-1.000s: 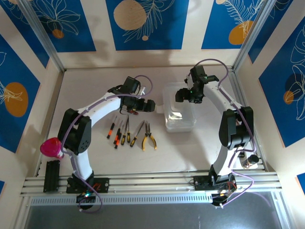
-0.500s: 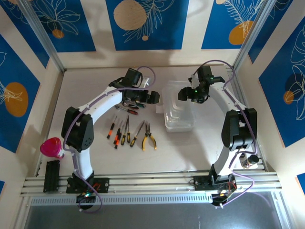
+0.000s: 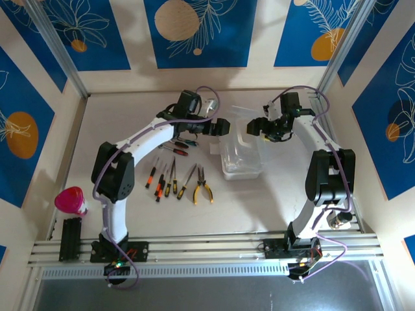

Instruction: Pack the tool kit

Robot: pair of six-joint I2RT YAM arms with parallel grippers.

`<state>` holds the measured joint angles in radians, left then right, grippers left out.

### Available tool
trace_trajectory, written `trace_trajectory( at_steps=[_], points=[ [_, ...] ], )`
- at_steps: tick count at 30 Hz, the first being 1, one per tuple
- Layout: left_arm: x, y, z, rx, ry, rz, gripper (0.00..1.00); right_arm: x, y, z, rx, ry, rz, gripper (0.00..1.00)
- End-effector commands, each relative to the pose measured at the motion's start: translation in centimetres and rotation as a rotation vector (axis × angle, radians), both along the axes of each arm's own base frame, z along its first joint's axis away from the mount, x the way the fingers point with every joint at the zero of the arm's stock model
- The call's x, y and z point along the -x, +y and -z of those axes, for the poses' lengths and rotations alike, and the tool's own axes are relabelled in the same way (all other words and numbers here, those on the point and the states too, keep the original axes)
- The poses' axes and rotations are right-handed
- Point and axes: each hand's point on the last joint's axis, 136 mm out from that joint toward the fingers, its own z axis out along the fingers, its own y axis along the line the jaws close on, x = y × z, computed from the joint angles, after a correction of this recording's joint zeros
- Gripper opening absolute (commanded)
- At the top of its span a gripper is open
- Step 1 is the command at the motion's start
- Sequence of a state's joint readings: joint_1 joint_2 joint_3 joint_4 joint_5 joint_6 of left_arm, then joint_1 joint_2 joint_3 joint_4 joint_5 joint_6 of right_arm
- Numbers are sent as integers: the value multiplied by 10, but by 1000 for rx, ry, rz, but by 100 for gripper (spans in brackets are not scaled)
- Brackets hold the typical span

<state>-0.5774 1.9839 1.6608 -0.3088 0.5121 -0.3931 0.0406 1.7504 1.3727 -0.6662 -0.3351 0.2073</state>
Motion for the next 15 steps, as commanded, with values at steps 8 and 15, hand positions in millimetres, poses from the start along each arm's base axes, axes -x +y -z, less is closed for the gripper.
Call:
trace_trajectory(
  at_steps=[8,15],
  points=[
    [1,-37,-6,90,-1,71,100,7,10,-36,-122,-79,-41,56],
    [3,-48,-9,112,0,86,100,9,11,-41,-147,-84,-48,57]
  ],
)
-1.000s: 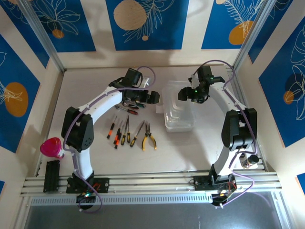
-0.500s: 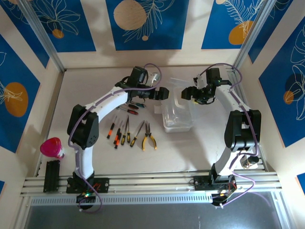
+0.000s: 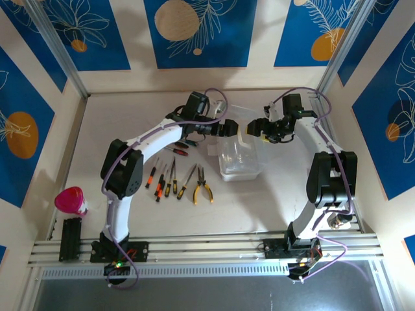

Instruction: Pack the tool kit

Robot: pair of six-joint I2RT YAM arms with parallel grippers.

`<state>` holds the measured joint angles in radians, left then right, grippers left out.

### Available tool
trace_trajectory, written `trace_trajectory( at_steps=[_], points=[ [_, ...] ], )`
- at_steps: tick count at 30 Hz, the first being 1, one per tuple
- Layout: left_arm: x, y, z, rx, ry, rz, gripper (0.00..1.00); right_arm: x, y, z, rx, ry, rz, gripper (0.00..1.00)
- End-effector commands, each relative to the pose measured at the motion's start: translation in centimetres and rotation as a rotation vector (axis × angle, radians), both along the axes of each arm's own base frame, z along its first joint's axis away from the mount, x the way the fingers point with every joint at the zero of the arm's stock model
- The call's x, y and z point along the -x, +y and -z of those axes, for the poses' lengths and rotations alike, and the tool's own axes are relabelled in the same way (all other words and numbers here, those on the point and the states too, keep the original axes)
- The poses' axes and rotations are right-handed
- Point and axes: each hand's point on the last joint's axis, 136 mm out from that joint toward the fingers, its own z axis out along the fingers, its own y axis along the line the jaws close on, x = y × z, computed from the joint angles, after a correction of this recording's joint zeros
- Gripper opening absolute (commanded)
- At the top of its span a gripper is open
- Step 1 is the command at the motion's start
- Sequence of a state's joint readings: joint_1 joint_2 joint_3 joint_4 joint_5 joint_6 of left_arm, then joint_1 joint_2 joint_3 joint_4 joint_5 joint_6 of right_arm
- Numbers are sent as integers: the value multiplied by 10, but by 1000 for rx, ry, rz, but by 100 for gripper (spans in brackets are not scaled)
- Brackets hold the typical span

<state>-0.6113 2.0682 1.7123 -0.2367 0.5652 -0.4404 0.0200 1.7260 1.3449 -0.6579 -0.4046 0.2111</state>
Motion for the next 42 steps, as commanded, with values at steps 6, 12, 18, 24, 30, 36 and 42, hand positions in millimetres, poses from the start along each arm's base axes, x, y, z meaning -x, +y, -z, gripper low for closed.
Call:
trace_trajectory(
  at_steps=[6,12,18,24,30,36,42],
  points=[
    [2,-23,-25,72,-33,45,100,2,7,-34,-52,-77,-33,84],
    [2,-26,-31,82,-41,52,100,-1,-11,-44,52,-97,6,99],
    [1,-30,-37,97,-43,56,100,8,-31,-66,180,-177,40,99],
    [0,-36,-43,118,-36,69,100,43,-19,-77,349,-303,-44,99],
    [1,-42,-47,128,-35,80,100,78,3,-77,491,-415,-123,99],
    [2,-44,-52,139,-38,84,100,101,17,-77,571,-519,-164,99],
    [3,-46,-53,138,-37,84,100,108,38,-65,673,-597,-220,99]
  ],
)
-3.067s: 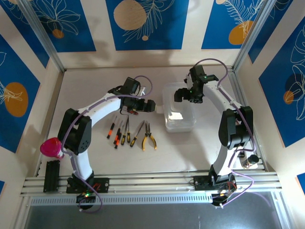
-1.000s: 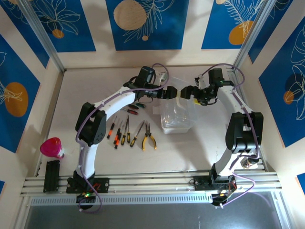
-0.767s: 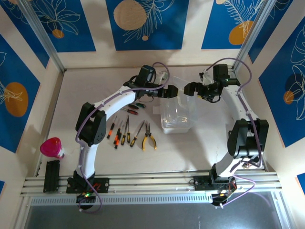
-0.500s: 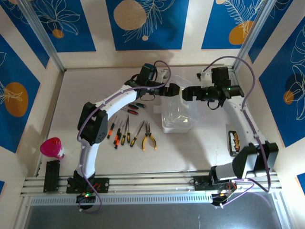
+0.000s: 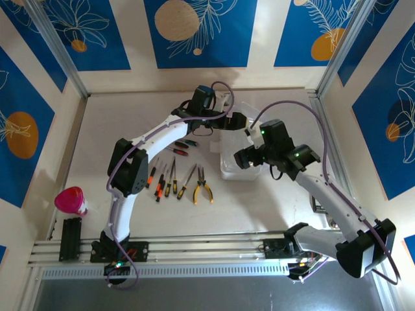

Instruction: Pack the tool kit

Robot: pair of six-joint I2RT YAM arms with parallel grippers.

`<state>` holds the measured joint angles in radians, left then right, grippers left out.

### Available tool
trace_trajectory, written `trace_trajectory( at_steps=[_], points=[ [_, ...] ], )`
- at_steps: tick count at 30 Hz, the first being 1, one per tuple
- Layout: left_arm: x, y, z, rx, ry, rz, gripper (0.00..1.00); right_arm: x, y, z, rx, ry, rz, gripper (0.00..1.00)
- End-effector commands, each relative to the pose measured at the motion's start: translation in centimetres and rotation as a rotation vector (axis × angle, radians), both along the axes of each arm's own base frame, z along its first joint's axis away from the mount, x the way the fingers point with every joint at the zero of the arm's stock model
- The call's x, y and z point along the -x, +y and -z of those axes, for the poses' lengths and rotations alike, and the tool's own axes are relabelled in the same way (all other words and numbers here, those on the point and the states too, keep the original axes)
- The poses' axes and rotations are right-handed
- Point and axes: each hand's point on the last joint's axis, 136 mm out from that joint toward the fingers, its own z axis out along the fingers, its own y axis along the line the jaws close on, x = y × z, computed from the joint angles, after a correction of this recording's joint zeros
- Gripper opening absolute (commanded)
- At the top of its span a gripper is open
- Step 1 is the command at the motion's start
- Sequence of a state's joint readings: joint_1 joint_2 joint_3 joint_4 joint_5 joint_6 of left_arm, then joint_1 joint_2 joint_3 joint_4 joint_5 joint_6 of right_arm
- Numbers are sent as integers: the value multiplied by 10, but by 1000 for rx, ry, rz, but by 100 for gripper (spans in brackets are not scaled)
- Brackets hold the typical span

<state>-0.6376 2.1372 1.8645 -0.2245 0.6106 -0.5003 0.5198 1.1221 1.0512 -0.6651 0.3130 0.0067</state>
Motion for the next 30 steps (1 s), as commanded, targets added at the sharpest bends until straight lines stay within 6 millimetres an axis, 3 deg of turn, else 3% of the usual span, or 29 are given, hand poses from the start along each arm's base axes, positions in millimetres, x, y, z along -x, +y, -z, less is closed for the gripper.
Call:
trace_trajectory(
  at_steps=[1,6,18,30],
  points=[
    [10,-16,-22,50,-28,51,100,-6,4,1,83,-92,1,99],
    [12,-16,-22,45,-31,56,100,-4,13,14,130,-99,-10,99],
    [14,-16,-24,47,-32,61,100,-18,7,45,259,-85,87,99],
    [15,-9,-19,6,-47,59,100,-23,0,40,292,-103,132,93]
  ],
)
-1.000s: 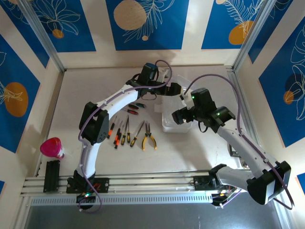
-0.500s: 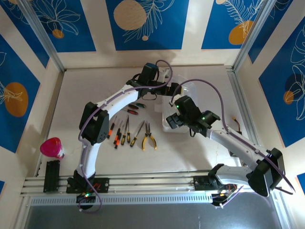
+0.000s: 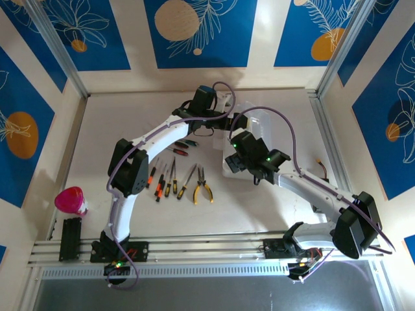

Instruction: Pack the tool kit

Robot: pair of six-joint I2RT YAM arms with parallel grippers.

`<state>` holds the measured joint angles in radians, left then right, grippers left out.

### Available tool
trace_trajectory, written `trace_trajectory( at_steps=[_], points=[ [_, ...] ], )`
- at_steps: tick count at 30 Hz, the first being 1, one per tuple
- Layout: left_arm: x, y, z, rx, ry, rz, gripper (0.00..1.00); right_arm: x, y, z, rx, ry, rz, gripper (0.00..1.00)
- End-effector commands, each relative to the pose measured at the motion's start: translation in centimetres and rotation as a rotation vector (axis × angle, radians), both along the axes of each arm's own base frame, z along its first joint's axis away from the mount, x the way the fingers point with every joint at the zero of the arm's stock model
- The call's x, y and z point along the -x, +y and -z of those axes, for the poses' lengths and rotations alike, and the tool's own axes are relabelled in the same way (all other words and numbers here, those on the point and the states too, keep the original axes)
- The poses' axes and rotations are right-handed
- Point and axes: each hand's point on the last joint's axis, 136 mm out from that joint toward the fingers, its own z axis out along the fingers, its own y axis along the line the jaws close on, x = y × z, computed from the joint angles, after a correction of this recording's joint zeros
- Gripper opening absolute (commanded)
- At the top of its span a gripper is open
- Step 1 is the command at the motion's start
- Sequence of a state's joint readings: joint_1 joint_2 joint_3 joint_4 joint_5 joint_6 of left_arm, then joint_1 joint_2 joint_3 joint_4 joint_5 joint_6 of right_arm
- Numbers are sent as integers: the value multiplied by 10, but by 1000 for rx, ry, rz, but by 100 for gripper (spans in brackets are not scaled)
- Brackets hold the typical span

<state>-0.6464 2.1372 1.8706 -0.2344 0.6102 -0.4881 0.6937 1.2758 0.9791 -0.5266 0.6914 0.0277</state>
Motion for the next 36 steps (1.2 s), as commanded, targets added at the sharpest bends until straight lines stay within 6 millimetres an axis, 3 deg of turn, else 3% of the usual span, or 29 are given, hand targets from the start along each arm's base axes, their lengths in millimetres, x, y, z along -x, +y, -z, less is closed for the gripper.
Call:
trace_trajectory(
  at_steps=[1,16,25,36],
  points=[
    [11,-5,-17,5,-41,44,100,-2,-8,-5,21,-21,42,93],
    [-6,49,-7,-69,-63,-58,100,-2,-9,-21,10,-50,34,86],
    [-9,80,52,-313,-7,-112,100,-1,-9,-30,-16,-78,22,85],
    [-4,91,107,-448,77,-118,100,2,-12,-46,-106,-127,16,84]
  ],
)
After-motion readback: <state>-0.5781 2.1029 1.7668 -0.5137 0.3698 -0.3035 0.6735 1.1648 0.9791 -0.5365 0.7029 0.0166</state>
